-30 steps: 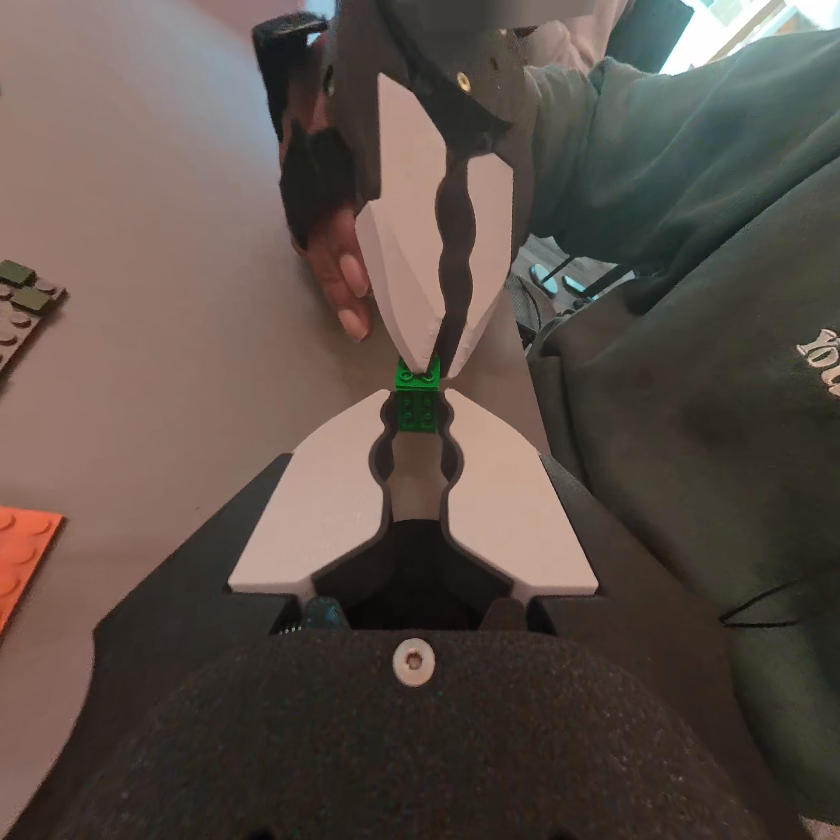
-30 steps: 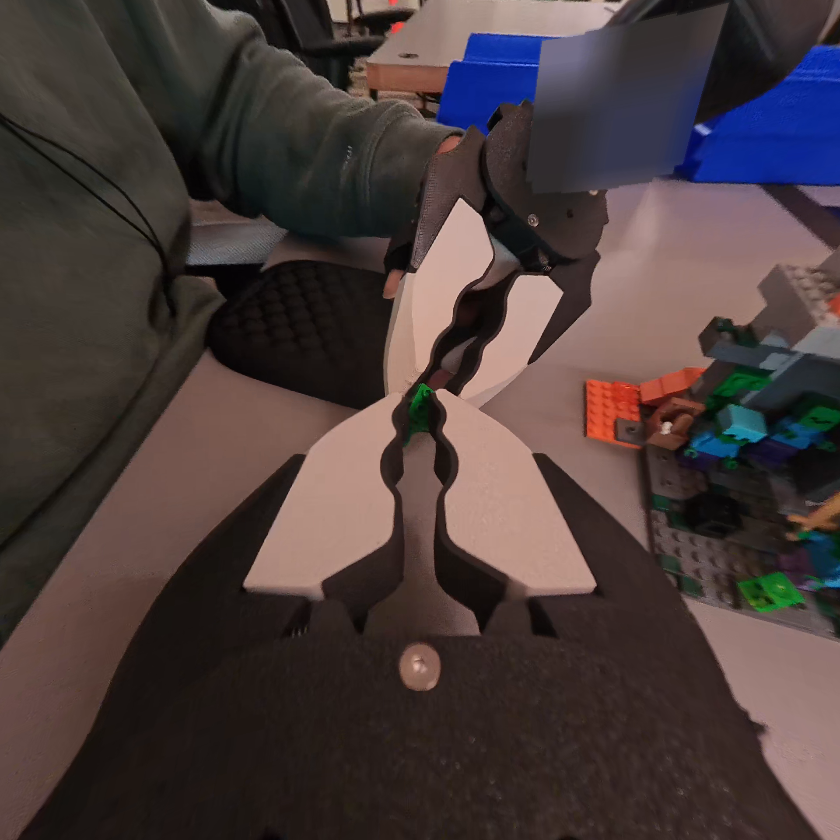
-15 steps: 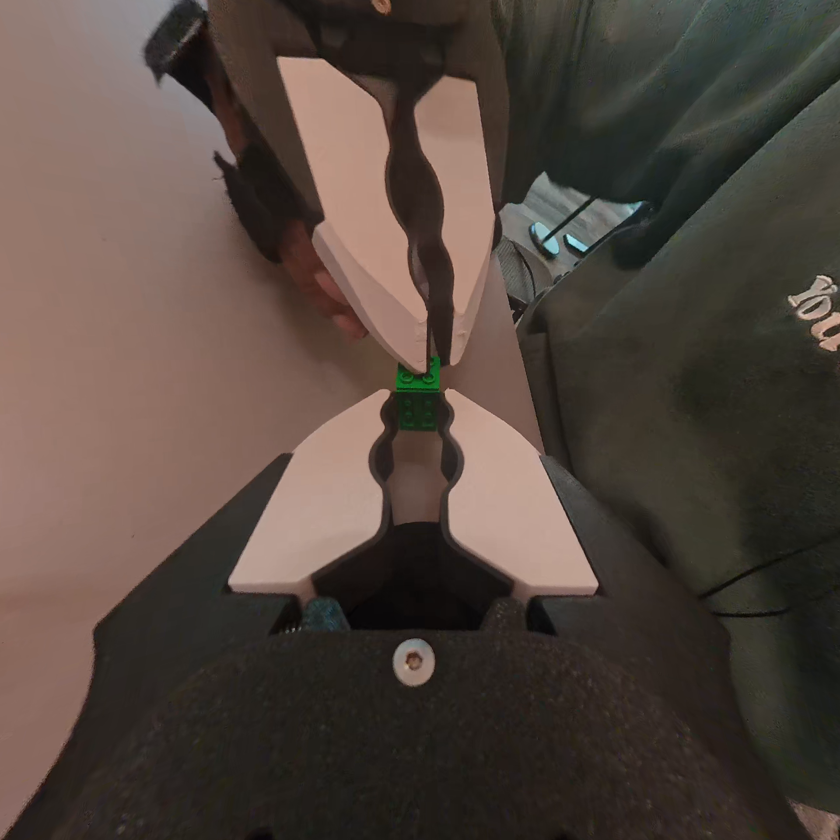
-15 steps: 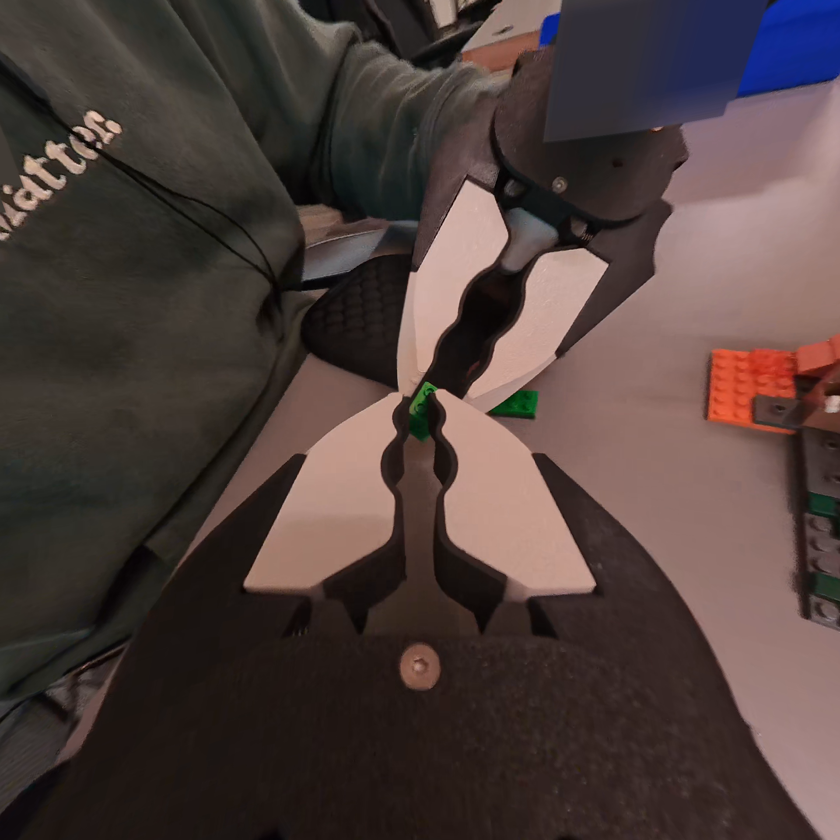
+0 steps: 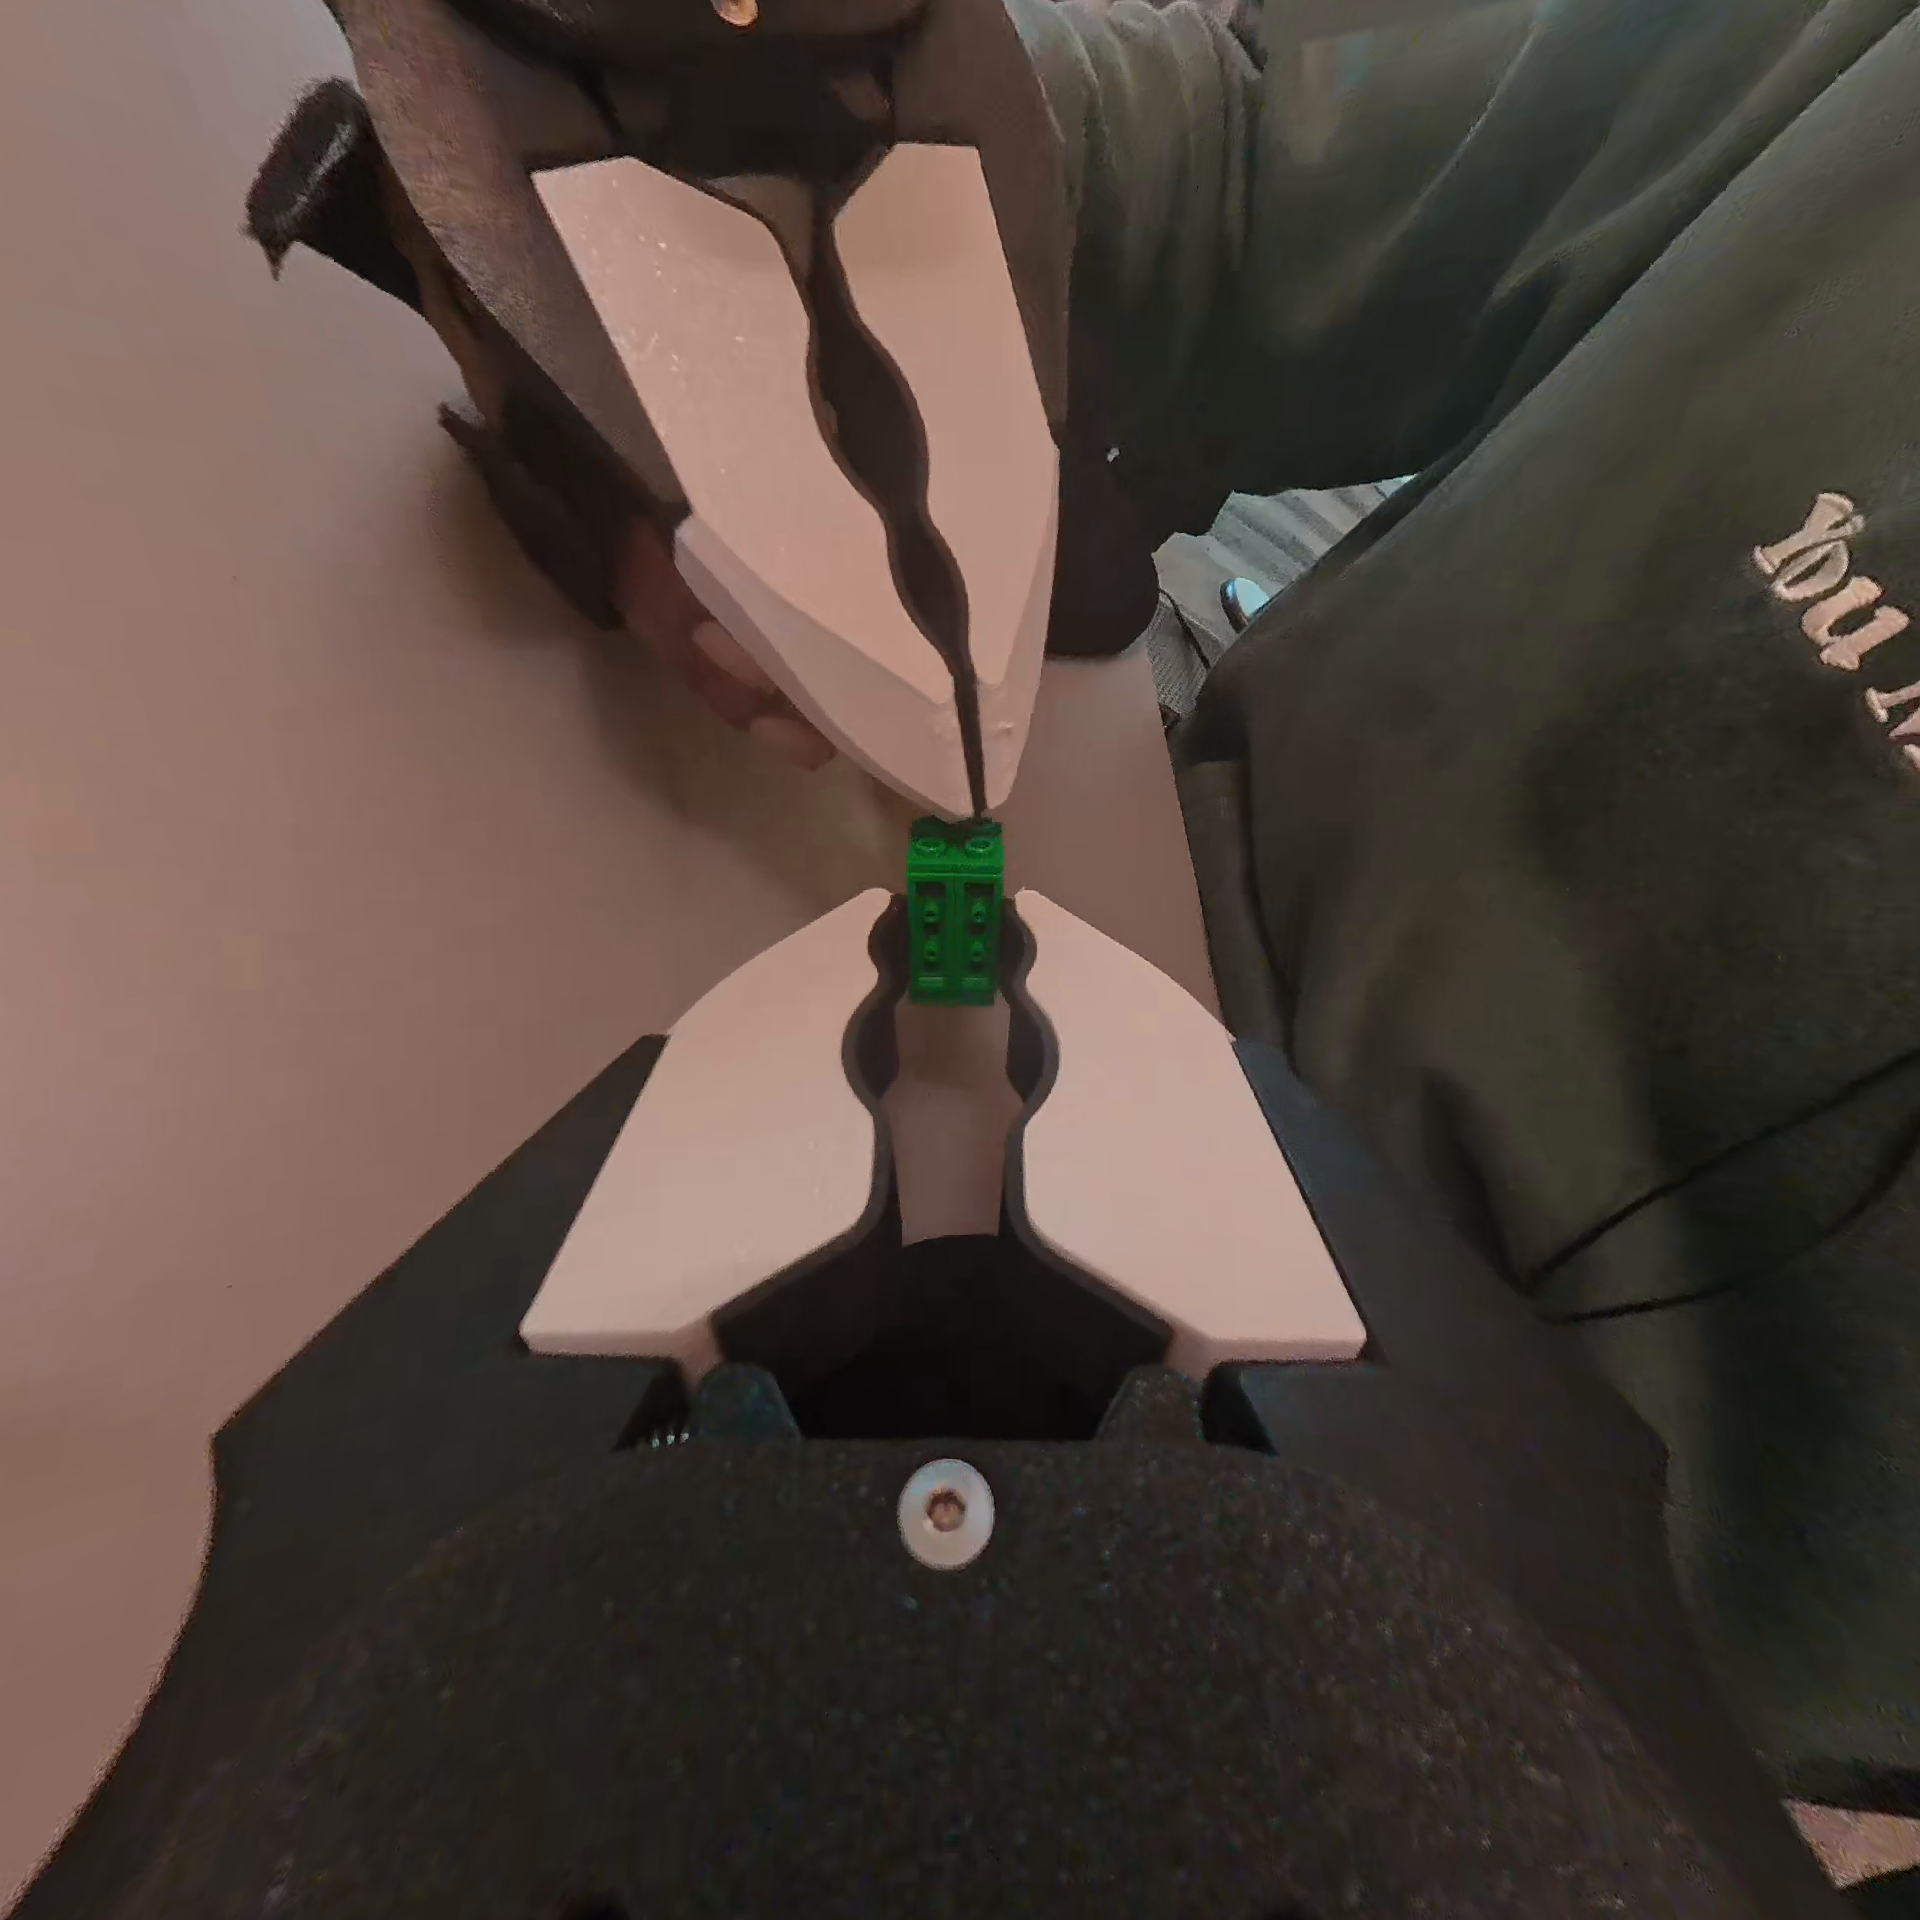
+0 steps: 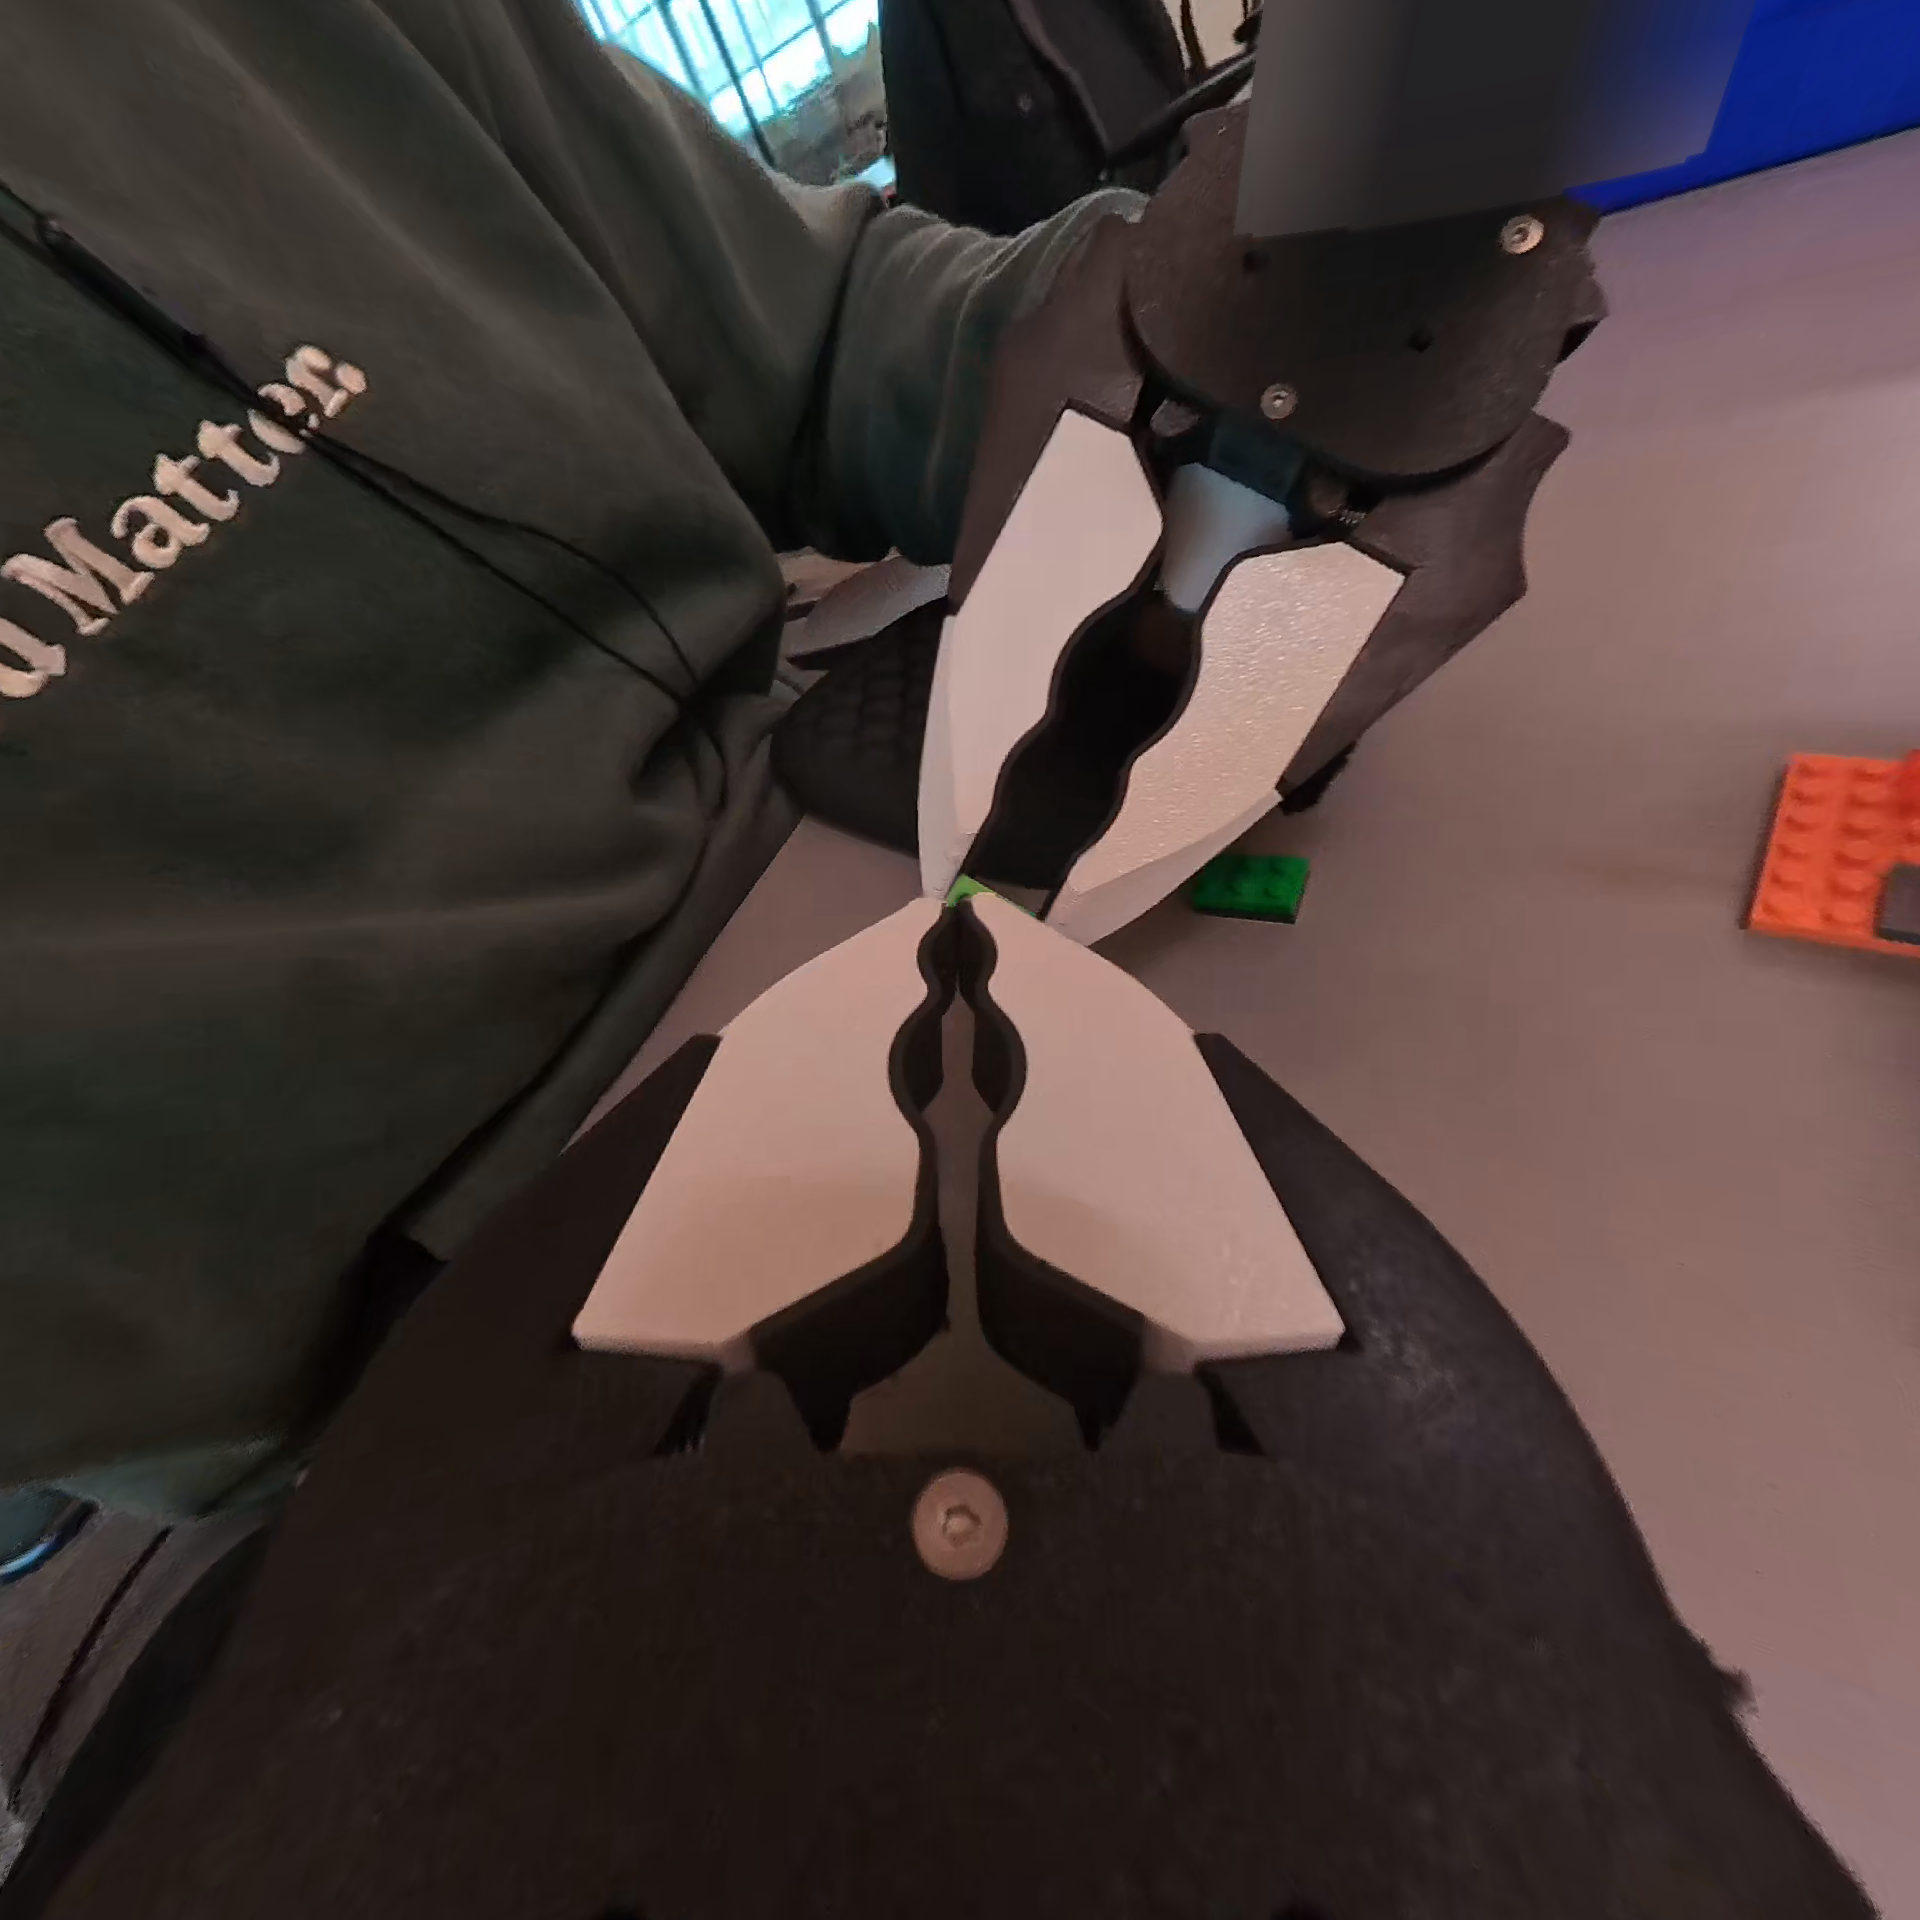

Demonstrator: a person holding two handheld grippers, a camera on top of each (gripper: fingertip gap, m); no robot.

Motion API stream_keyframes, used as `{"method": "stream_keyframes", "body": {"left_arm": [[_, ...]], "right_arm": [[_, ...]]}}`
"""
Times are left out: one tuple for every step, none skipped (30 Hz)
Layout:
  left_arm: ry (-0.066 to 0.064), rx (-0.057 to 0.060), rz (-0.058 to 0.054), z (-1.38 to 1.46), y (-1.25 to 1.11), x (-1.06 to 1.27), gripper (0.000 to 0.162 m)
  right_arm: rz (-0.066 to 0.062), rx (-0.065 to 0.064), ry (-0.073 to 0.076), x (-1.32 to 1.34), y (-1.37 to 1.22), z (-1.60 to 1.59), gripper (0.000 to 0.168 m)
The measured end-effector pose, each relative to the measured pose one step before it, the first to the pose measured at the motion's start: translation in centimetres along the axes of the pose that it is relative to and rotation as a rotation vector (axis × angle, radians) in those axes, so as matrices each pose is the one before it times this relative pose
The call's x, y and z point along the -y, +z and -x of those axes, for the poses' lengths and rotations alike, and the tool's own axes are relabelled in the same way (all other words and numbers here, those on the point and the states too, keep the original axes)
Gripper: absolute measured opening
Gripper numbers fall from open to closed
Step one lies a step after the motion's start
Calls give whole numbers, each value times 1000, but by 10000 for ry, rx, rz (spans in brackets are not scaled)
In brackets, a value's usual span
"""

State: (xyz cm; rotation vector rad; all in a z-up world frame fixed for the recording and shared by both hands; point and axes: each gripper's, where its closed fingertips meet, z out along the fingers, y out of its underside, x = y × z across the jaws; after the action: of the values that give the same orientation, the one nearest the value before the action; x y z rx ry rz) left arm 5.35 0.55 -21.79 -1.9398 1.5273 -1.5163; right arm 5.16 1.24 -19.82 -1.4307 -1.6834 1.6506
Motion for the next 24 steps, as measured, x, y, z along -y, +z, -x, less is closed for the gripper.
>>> {"method": "stream_keyframes", "body": {"left_arm": [[41, -2, -54, -106, -48, 39, 16], [23, -16, -31, -122, -27, -11, 16], [6, -49, 18, -164, 8, -107, 16], [26, 0, 18, -106, 16, -133, 16], [43, -3, -26, -124, -19, -64, 16], [25, -94, -1, -249, -33, -103, 16], [21, -62, 15, -199, -2, -132, 16], [29, -22, -14, -139, -13, -83, 16], [32, -34, -22, -156, -43, -54, 16], [43, -78, 32, -256, -37, -123, 16], [33, -34, 41, -221, -45, -160, 16], [7, 20, -2, -103, -55, -131, 16], [-10, -21, -31, -146, -92, -123, 16], [-13, -31, -34, -175, -114, -116, 16], [-1, 0, -29, -173, -93, -129, 16], [22, -1, -50, -173, -91, -134, 16], [17, 18, -101, -122, -109, -31, 16], [23, 27, -145, -43, -144, 110, 16], [47, 45, -161, 5, -131, 223, 16], [61, 82, -110, 61, -94, 235, 16], [73, 125, -79, 98, -45, 224, 16], [59, 39, -44, -4, -1, 157, 16], [50, 16, -38, -36, 47, 138, 16], [47, 46, -48, 20, 61, 117, 16]], "right_arm": [[-68, -50, 51, 78, -50, -67, 0], [-30, -67, 26, 41, -16, -70, 0], [-2, -82, 15, 0, 5, -64, 0], [13, -60, 35, -8, 39, -43, 0], [15, -29, 75, -16, 49, -6, 0], [13, -10, 103, -6, 86, 45, 0], [8, 2, 113, 3, 83, 84, 0], [-3, -25, 99, 7, 78, 78, 0], [-25, -48, 91, 26, 44, 58, 0], [-58, 9, 144, 69, 36, 151, 0], [-66, 66, 206, 74, 59, 220, 0], [-4, -14, 130, -18, 105, 151, 0], [15, -118, -1, -52, 98, 50, 0], [-72, -125, -53, 58, 13, 25, 0], [-142, -168, -80, 153, -102, -71, 0], [-157, -192, -127, 188, -184, -113, 0], [-144, -219, -196, 214, -248, -107, 0], [-99, -272, -242, 191, -308, -179, 0], [131, -295, -225, -70, -406, -255, 0], [415, -348, -154, -450, -580, -406, 0], [423, -406, -90, -544, -771, -553, 0], [259, -349, -17, -445, -895, -503, 0], [215, -252, 81, -435, -944, -406, 0], [269, -291, 95, -579, -884, -503, 0]]}}
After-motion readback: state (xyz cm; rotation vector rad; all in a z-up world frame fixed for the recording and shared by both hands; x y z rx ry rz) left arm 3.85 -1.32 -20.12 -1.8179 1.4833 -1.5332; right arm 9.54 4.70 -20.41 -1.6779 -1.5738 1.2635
